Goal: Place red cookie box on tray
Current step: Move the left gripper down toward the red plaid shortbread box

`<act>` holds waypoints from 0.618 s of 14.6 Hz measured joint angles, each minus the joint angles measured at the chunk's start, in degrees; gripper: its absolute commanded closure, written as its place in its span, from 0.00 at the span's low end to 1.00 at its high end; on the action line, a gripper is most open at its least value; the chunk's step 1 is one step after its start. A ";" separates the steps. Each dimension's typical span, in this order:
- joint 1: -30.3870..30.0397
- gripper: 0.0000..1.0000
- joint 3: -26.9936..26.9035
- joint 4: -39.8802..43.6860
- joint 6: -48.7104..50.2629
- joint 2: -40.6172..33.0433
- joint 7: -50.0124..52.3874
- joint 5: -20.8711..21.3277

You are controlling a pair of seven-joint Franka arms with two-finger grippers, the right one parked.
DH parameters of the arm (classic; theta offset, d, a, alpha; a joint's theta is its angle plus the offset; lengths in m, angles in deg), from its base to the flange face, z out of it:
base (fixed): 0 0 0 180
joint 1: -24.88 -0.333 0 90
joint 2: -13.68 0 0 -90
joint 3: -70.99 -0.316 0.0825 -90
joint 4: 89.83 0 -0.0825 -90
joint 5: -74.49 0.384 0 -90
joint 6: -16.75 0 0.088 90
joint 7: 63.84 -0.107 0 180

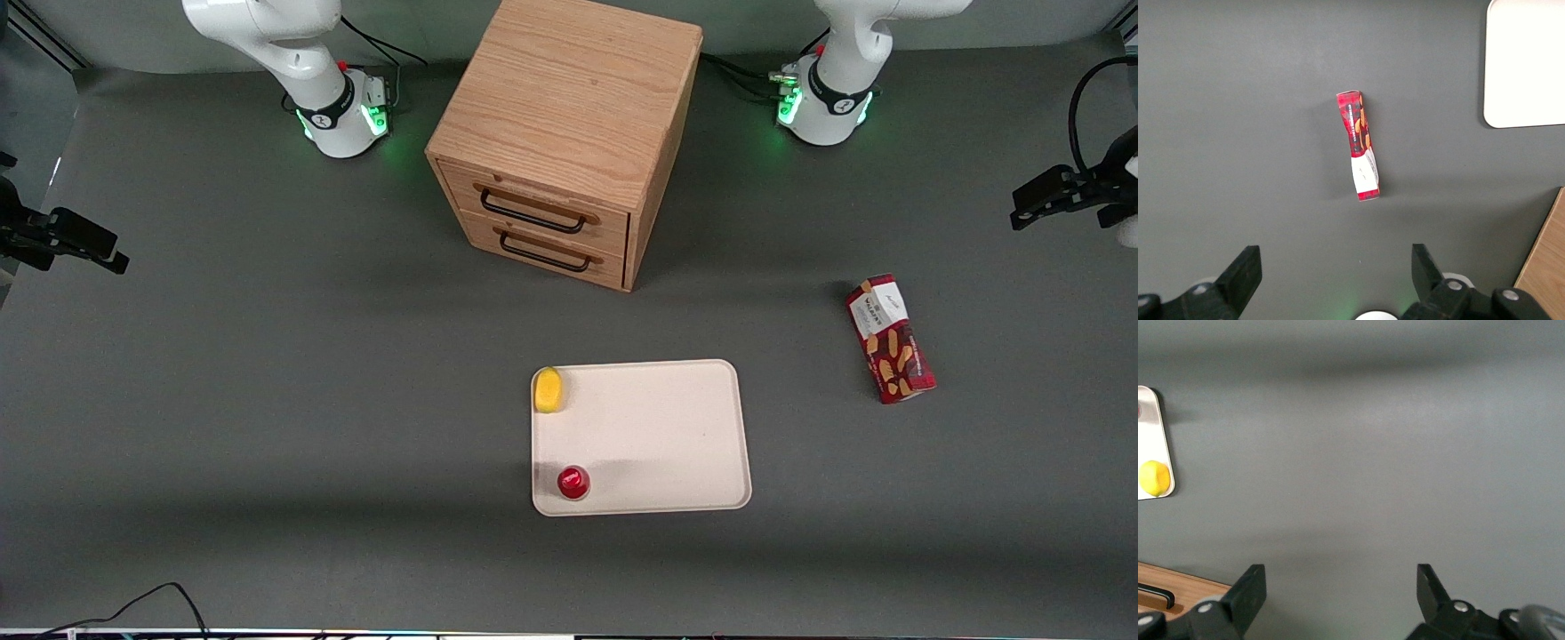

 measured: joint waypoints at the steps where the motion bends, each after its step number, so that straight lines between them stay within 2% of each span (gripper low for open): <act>1: 0.06 0.00 0.01 0.30 0.48 0.42 -0.01 0.00; 9: 0.15 0.00 -0.36 -1.20 -0.34 4.07 -1.23 -0.13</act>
